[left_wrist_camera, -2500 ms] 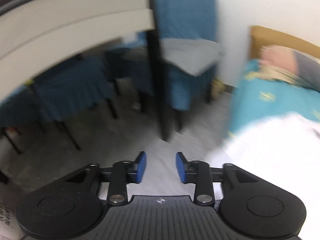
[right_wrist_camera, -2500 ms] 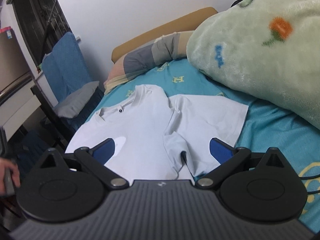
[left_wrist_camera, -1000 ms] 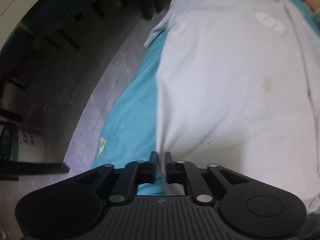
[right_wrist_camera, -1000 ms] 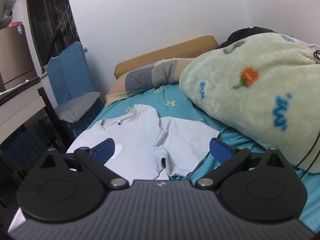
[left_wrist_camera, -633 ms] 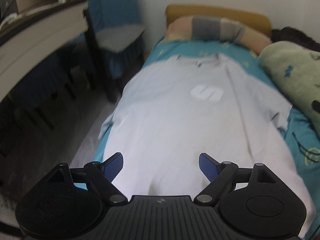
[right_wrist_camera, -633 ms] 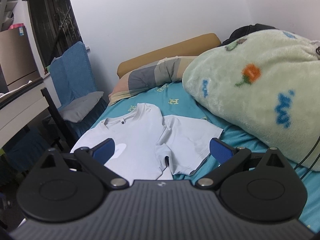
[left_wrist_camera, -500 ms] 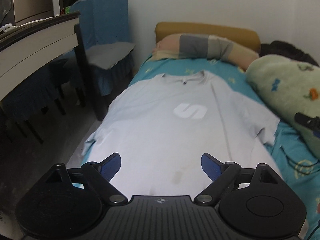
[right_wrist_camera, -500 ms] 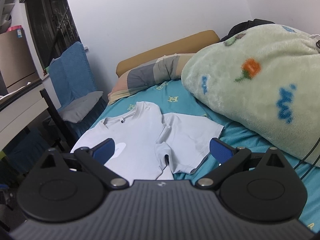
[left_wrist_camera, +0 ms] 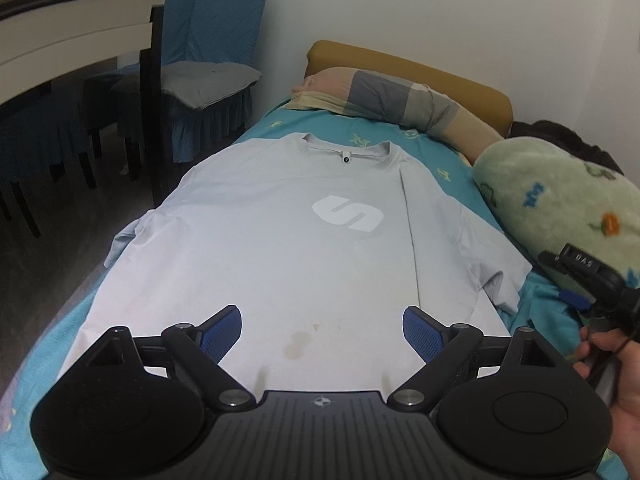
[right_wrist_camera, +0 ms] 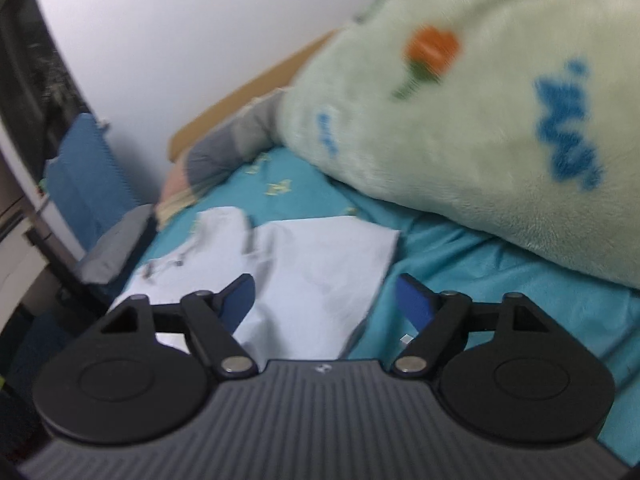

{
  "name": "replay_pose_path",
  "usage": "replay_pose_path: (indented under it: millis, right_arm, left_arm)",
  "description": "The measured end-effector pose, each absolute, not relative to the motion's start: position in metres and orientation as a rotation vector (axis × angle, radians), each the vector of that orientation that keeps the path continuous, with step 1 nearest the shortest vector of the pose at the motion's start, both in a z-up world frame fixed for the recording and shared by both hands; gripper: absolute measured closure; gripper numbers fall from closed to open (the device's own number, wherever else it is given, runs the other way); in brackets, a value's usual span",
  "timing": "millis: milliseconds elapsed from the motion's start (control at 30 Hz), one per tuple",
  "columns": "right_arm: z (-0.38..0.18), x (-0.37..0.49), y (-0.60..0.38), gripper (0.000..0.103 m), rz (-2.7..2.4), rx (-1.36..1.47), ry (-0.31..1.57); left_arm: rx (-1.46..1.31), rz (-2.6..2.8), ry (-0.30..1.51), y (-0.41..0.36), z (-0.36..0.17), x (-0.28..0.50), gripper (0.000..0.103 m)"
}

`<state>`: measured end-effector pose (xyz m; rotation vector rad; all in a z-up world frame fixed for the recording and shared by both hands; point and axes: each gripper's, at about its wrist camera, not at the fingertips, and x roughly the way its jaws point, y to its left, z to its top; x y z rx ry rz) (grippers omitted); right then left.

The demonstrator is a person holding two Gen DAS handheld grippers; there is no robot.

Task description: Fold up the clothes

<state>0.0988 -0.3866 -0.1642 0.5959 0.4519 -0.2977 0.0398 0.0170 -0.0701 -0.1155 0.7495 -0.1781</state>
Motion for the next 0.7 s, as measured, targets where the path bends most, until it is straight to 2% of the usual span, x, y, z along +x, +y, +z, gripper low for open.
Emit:
replay_pose_path:
  millis: [133,233,300,367,600,700]
  right_arm:
    - [-0.192,0.138,-0.402,0.031,-0.307,0.586,0.519]
    - [-0.207,0.169,-0.399,0.034,-0.283,0.527,0.545]
    - [-0.213,0.189,-0.394,0.052,-0.262,0.469,0.572]
    - [-0.208,0.201,-0.385,0.091,-0.251,0.345,0.560]
    - [-0.135,0.232,-0.371,0.096,-0.292,-0.009,0.368]
    - [-0.112,0.257,-0.383,0.096,-0.364,-0.120,0.364]
  left_arm:
    - [-0.160,-0.175,0.755,0.023,-0.080,0.059,0.013]
    - [-0.153,-0.195,0.737,0.020,-0.088,0.073,0.013]
    - [-0.143,-0.197,0.726,0.020,-0.094,0.082,0.013]
    - [-0.151,-0.195,0.728,0.021,-0.101,0.092,0.013]
    - [-0.187,-0.210,0.777,0.021,-0.123,0.111,0.014]
    - [-0.171,-0.231,0.771,0.017,-0.124,0.108,0.014]
